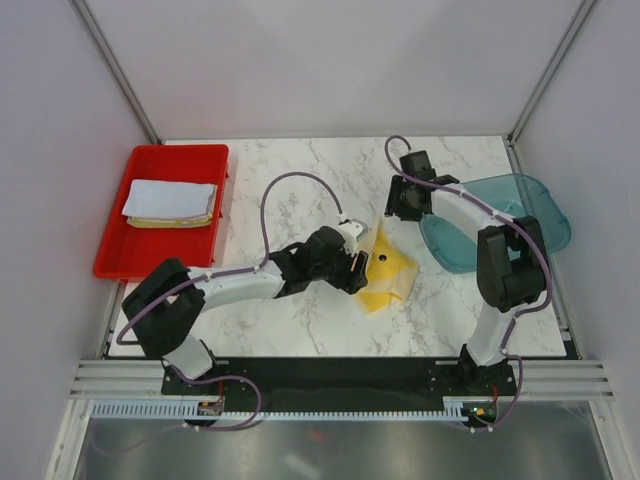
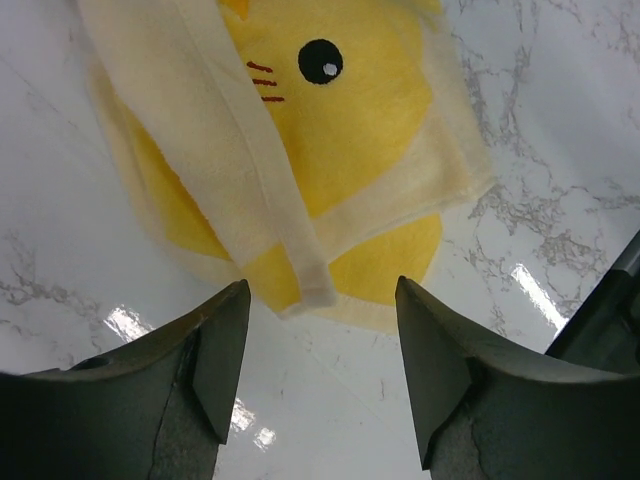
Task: Fold and stack the towels
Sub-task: Flatten out the crumpled towel
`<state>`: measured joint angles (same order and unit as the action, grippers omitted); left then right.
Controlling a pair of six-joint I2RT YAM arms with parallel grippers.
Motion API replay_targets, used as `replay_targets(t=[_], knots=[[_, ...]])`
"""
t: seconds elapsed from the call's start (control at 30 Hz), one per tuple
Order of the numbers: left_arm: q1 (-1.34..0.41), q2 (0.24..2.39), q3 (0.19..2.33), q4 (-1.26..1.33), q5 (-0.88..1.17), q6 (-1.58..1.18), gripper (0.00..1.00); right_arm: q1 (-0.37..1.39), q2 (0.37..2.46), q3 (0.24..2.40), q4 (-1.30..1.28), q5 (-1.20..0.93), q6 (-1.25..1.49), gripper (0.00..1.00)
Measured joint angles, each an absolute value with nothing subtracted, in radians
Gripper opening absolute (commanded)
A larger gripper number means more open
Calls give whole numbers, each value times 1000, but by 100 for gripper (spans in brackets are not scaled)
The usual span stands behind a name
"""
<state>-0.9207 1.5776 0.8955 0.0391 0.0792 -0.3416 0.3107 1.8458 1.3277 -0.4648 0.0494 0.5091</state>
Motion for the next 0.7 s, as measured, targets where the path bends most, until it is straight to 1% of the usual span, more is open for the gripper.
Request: replay_targets(t=[0.1,0.17,0.23,0.43,0.5,0.6,0.63,0.7], knots=[[-960,1633,923,40,23,-317,65,241,1818,1340,-470,41,473,52],[-979,1671,944,38,-17,-301,58,196,1799,1365,-470,36,462,53],[-994,1700,961,32,-52,-292,54,159,1777,1391,-468,32,450,53],[-1006,1750,991,17,-129,-284,52,136,1729,1402,-463,-24,418,52],[-1008,1766,1002,5,-153,-284,50,138,1729,1402,-464,-50,393,53],[-1013,1774,1007,-18,-181,-282,37,141,1729,1402,-463,-89,347,54],[-1014,1774,1007,-25,-185,-279,24,141,1729,1402,-463,-102,332,53],[-1016,1774,1007,-38,-191,-271,7,141,1730,1404,-463,-131,299,54]])
